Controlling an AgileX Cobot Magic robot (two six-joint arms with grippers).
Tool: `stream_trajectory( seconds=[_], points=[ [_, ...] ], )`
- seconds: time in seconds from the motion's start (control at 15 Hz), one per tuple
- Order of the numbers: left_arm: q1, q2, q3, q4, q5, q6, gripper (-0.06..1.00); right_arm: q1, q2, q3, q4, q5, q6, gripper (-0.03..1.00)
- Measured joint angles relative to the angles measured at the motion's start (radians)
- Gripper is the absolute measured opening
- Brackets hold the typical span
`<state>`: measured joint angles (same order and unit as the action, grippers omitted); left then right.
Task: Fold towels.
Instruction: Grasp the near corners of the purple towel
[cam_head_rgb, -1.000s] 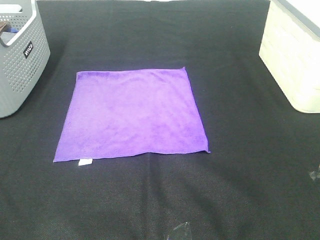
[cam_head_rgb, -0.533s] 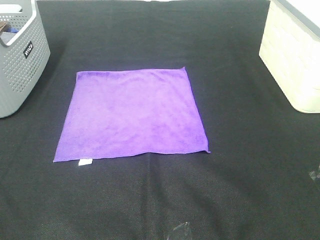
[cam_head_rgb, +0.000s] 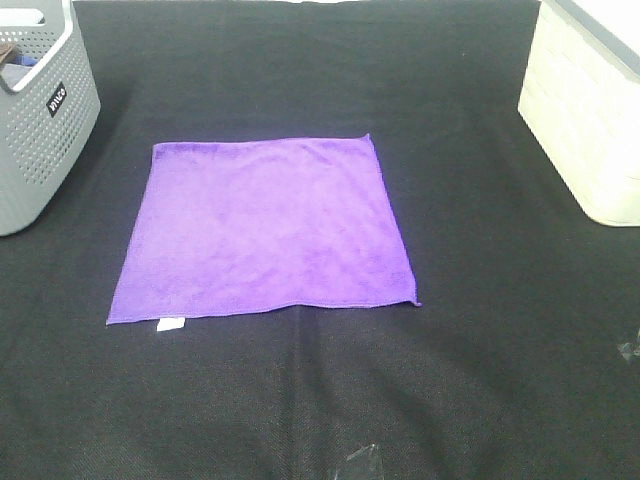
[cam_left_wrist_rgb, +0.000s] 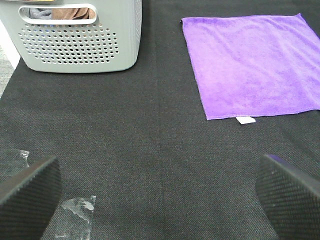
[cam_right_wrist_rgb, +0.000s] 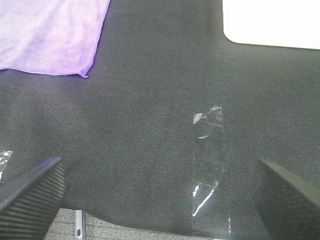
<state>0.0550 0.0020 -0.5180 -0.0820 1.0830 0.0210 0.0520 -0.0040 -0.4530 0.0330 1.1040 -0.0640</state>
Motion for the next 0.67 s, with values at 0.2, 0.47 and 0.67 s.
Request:
stream_trajectory(
  seconds=[0.2,0.47,0.67],
  points=[
    [0.000,0.000,0.000,0.000,0.000,-0.002,0.99,0.000,0.000,0.000,0.000,0.000,0.000,0.97],
    [0.000,0.000,0.000,0.000,0.000,-0.002,0.99,0.000,0.000,0.000,0.000,0.000,0.000,0.97],
    [0.000,0.000,0.000,0.000,0.000,-0.002,0.99,0.000,0.000,0.000,0.000,0.000,0.000,0.97]
  ],
)
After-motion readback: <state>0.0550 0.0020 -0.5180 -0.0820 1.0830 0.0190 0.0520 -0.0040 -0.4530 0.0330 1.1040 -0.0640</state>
